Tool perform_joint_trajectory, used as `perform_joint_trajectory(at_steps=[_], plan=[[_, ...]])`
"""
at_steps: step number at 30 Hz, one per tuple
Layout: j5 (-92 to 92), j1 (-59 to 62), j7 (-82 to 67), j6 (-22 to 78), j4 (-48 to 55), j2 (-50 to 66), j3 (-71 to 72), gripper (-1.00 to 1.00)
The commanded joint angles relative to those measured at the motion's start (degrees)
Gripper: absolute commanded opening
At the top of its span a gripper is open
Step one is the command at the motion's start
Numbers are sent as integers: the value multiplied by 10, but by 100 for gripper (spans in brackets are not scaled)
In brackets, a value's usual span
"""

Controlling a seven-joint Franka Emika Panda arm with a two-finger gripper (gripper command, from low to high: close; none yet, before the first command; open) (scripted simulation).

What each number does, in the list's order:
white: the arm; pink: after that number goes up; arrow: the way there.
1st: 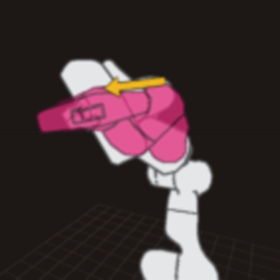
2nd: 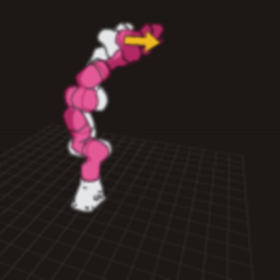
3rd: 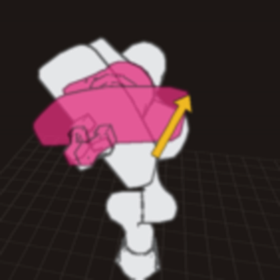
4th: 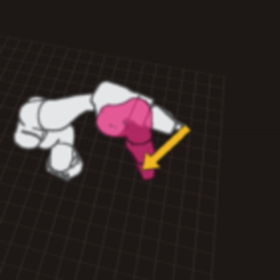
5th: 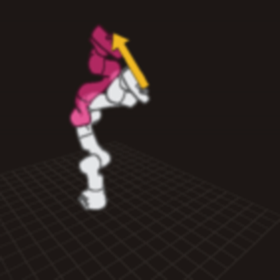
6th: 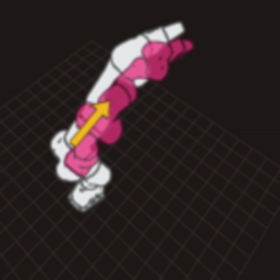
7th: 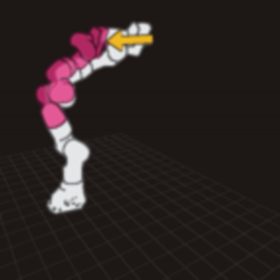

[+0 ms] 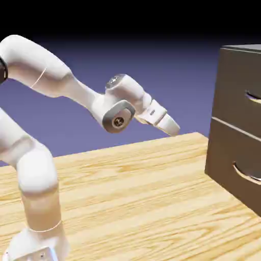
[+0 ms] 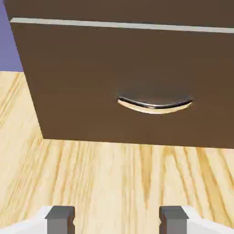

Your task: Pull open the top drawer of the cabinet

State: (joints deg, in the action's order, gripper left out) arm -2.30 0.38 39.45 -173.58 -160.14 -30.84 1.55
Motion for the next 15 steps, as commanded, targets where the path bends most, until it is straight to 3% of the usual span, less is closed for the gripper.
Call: perform_joint_trajectory(at_steps=[1, 15], plan=[[-19, 9, -25, 4, 7, 15, 13, 0], [-287, 133, -374, 53, 107, 226, 192, 0]])
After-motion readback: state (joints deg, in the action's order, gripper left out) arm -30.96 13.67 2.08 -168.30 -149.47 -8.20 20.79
